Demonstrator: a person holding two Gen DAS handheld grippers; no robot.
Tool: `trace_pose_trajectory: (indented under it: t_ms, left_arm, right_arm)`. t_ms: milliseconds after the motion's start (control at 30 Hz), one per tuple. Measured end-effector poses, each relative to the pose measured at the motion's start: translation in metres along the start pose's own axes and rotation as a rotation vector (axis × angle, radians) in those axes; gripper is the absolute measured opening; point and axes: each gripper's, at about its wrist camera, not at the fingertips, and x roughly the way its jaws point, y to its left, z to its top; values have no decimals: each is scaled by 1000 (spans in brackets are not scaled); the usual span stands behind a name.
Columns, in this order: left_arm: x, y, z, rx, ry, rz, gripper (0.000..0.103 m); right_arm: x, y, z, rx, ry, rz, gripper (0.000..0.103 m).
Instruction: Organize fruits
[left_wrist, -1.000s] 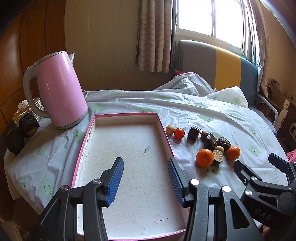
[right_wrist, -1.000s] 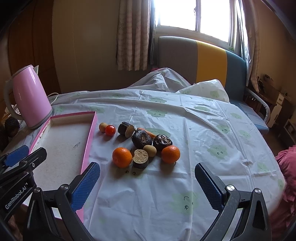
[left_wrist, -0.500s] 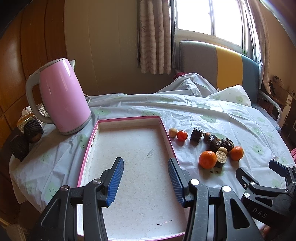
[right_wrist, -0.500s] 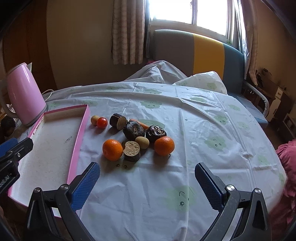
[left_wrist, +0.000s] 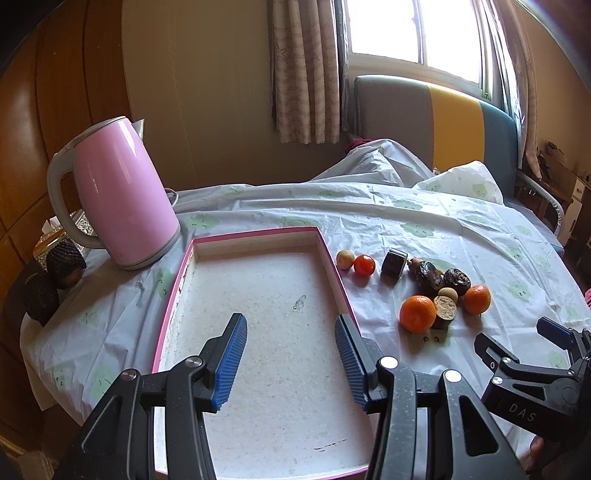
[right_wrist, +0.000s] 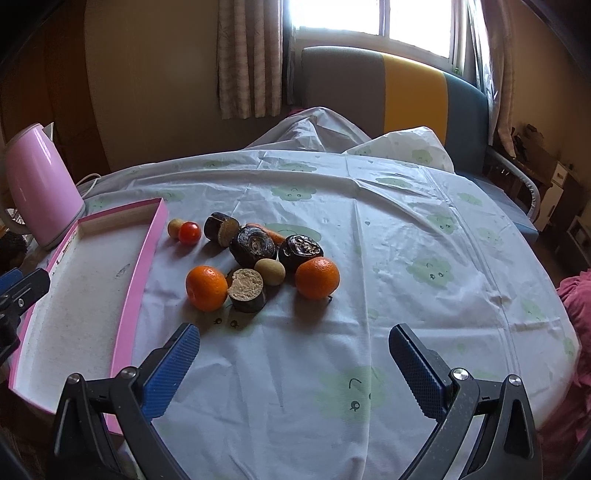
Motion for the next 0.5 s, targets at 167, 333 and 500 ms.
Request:
trace_pose_trajectory:
  t_ms: [167, 333, 500]
  left_arm:
    - [6, -5, 0, 15, 18, -4, 50]
    - [20, -8, 0, 38, 85, -149, 52]
    - [34, -19, -2, 35, 164, -258, 55]
  right_arm:
    - [9, -10, 1, 20, 4, 36, 103]
    - [23, -26, 2, 23, 45, 76, 103]
    - [35, -42, 1, 33, 68, 87, 59]
